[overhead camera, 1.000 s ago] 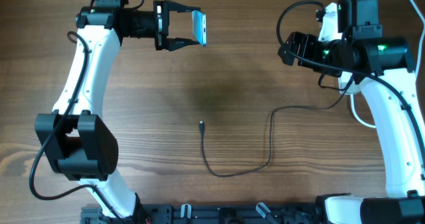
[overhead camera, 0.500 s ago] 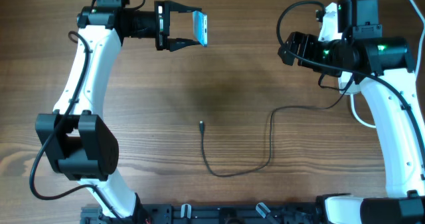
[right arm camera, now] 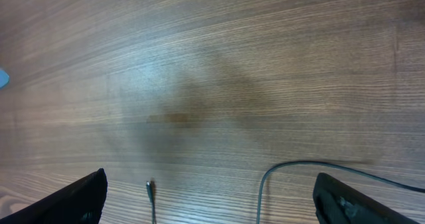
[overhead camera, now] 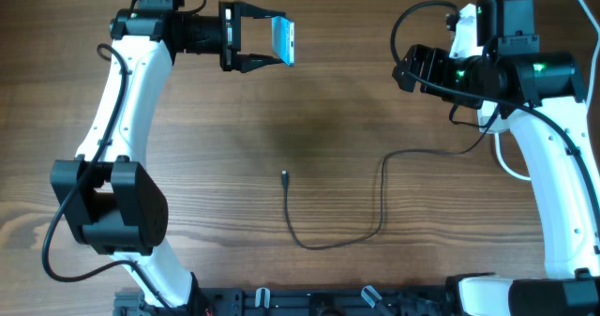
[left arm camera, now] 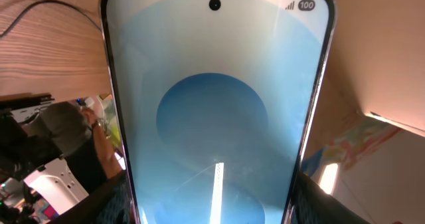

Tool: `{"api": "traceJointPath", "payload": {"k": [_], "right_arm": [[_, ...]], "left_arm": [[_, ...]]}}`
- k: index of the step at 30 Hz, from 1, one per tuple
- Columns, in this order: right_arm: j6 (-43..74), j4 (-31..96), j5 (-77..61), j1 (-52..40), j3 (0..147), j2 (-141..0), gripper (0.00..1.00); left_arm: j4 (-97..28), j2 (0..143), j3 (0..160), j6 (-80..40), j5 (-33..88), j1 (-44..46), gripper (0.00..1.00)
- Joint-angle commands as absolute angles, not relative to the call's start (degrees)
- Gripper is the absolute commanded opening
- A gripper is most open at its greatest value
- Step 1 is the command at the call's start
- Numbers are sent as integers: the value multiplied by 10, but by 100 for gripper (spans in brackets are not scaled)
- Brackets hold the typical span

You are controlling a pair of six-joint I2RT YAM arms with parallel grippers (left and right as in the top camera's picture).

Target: Plug charger to phone and switch on socket

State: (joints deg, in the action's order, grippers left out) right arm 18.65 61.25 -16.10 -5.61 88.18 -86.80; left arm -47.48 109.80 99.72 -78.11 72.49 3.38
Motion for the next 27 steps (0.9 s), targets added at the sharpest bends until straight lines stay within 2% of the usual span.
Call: {"api": "traceJointPath", "payload": {"k": [1,7,11,16,19,27], "right_arm": [[197,606,-174,-58,888,-872,100],[163,562,-274,-63,888,-872,98],[134,517,-288,-116,888,-872,96],[141,472,-288,-177,888,-872,93],[191,457,-279,-190,888,-878,91],[240,389,-277,-255,888,-950,87]], "left_arm": [[-473,1076,1013,-767,707,35,4],[-474,1076,1013,-767,614,47,4],[-517,1076,1013,-767,532,73,4],[-535,1076,1013,-768,511,85,4],[-552,1076,1013,-767,509,86,4],[-552,1076,1013,-768,505,103,4]]}}
